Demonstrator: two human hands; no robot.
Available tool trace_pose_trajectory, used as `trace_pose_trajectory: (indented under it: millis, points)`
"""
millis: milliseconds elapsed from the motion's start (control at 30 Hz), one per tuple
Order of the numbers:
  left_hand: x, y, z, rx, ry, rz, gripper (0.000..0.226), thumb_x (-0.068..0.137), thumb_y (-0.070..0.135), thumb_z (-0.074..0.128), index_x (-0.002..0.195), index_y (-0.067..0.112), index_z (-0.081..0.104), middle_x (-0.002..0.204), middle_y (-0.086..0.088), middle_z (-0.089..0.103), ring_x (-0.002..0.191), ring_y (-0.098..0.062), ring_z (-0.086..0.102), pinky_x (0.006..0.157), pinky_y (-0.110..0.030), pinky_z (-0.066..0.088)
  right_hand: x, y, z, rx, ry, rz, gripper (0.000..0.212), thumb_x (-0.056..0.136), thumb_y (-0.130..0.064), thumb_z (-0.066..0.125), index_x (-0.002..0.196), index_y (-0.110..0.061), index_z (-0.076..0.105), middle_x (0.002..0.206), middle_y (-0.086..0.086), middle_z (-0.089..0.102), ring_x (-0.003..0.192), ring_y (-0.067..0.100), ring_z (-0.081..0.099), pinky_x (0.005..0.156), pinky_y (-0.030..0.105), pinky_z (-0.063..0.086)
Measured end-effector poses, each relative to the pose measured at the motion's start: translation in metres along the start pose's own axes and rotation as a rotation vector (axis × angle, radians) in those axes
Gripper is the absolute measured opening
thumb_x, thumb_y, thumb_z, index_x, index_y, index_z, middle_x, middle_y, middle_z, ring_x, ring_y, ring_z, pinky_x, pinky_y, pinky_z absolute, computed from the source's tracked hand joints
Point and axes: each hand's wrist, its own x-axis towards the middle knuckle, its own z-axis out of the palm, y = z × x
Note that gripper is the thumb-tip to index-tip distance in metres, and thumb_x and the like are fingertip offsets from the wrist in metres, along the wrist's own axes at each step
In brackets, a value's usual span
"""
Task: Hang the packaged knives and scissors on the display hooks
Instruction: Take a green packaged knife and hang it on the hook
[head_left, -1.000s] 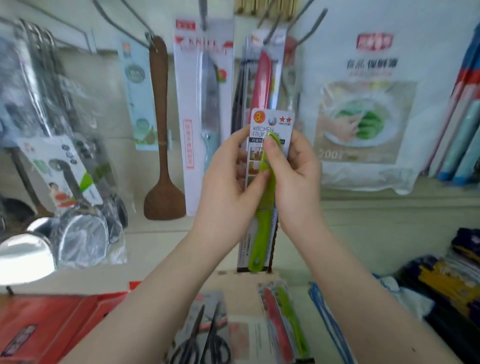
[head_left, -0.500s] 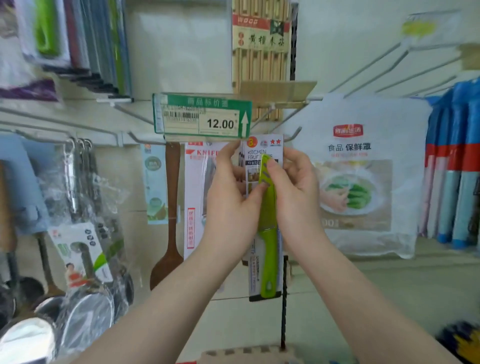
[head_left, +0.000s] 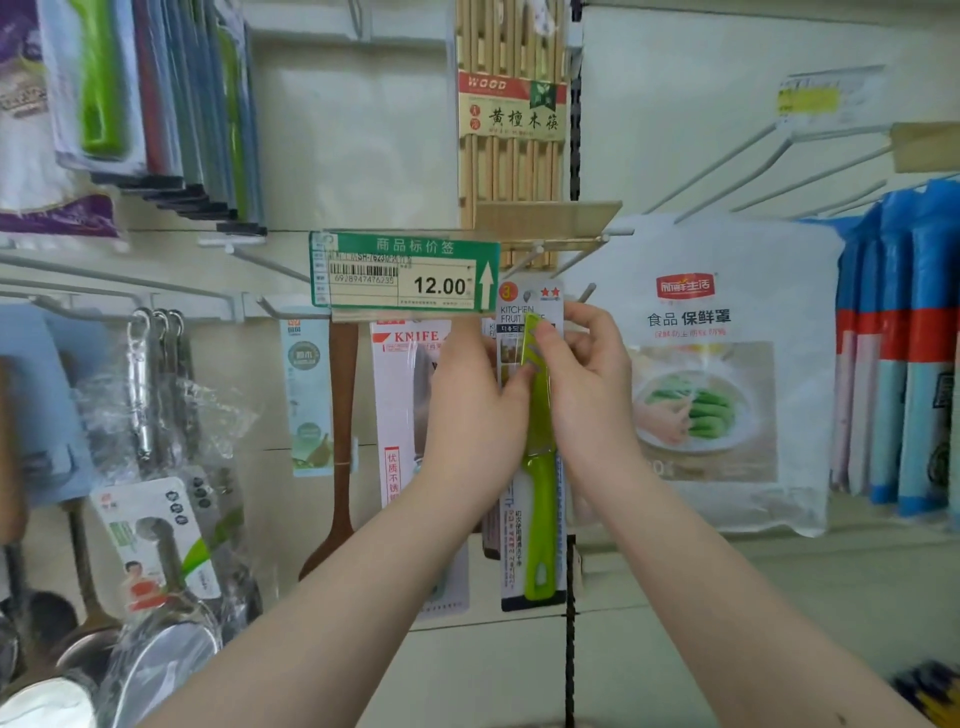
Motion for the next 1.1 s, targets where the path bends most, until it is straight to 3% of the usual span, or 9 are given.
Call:
trace_pose_trajectory:
  millis: [100,333,433,533,633,800,900,1033,1100]
  points:
    - [0.006,-0.004,0.001,0.104,-0.014,0.006,0.036,0.087,0.005,0.056,0.117,0.023,0.045,0.078,0.009,0.045,0.078,-0.018,0.052,0.073,-0.033,0.048,0.004,0.001,0.001,-0.015,-0.006,0.03,0.019,0.092,-0.016,0.054,0.11,-0.022,0.051,0.101,0.014,0.067,0.095,0.027,0.065,0.088,0.043,0.052]
    - [0.006,-0.013,0.004,0.218,-0.041,-0.016,0.052,0.086,0.008,0.055,0.134,0.018,0.035,0.108,-0.014,0.057,0.091,-0.032,0.059,0.073,-0.04,0.05,0.007,0.01,0.001,-0.103,-0.003,0.067,0.023,0.092,-0.018,0.054,0.115,-0.018,0.055,0.094,0.009,0.069,0.089,0.024,0.067,0.086,0.044,0.053]
    - [0.006,-0.016,0.005,0.184,-0.056,-0.039,0.055,0.085,0.012,0.056,0.135,0.021,0.033,0.108,-0.013,0.06,0.09,-0.029,0.061,0.07,-0.032,0.048,0.007,0.014,0.003,-0.143,0.026,0.062,0.024,0.092,-0.018,0.055,0.115,-0.018,0.056,0.096,0.007,0.068,0.09,0.024,0.066,0.086,0.045,0.053]
    - [0.005,-0.02,0.004,0.166,-0.059,-0.027,0.061,0.086,0.015,0.058,0.14,0.024,0.031,0.126,-0.006,0.056,0.108,-0.018,0.058,0.083,-0.026,0.049,0.007,0.014,0.005,-0.152,0.041,0.05,0.019,0.091,-0.016,0.055,0.11,-0.02,0.056,0.099,0.004,0.067,0.092,0.022,0.066,0.087,0.044,0.054]
    - [0.002,-0.023,0.005,0.211,-0.071,-0.021,0.065,0.087,0.013,0.057,0.143,0.024,0.026,0.142,-0.002,0.043,0.119,-0.007,0.044,0.086,-0.012,0.035,0.007,0.016,0.005,-0.18,0.037,0.048,0.021,0.091,-0.02,0.055,0.113,-0.022,0.054,0.105,0.003,0.065,0.098,0.021,0.063,0.089,0.041,0.052]
    - [-0.016,-0.026,0.008,0.265,-0.009,0.016,0.058,0.087,0.014,0.057,0.14,0.018,0.033,0.14,-0.004,0.038,0.107,0.004,0.028,0.08,0.003,0.022,-0.002,0.016,0.0,-0.196,0.064,-0.004,0.034,0.09,-0.025,0.058,0.122,-0.021,0.049,0.12,0.004,0.054,0.107,0.012,0.055,0.093,0.031,0.048]
    - [-0.03,-0.028,0.01,0.219,0.039,0.059,0.048,0.087,0.012,0.057,0.132,0.016,0.042,0.133,-0.005,0.042,0.107,0.004,0.031,0.091,-0.006,0.024,-0.013,0.017,-0.006,-0.214,0.065,-0.038,0.042,0.09,-0.025,0.058,0.129,-0.02,0.045,0.124,0.0,0.045,0.114,0.007,0.046,0.102,0.028,0.042]
    - [-0.05,-0.035,0.015,0.083,0.067,0.095,0.04,0.088,0.014,0.051,0.128,0.016,0.047,0.125,-0.004,0.049,0.12,-0.007,0.043,0.106,-0.027,0.036,-0.033,0.023,-0.012,-0.212,0.042,-0.071,0.04,0.09,-0.025,0.058,0.128,-0.019,0.045,0.125,-0.004,0.046,0.12,0.006,0.045,0.106,0.036,0.041]
    - [-0.06,-0.035,0.017,0.01,0.041,0.099,0.039,0.091,0.01,0.051,0.129,0.016,0.046,0.126,0.0,0.049,0.121,-0.007,0.046,0.105,-0.024,0.039,-0.042,0.028,-0.016,-0.204,0.049,-0.087,0.039,0.089,-0.024,0.058,0.127,-0.019,0.046,0.124,-0.004,0.048,0.121,0.007,0.047,0.105,0.038,0.042]
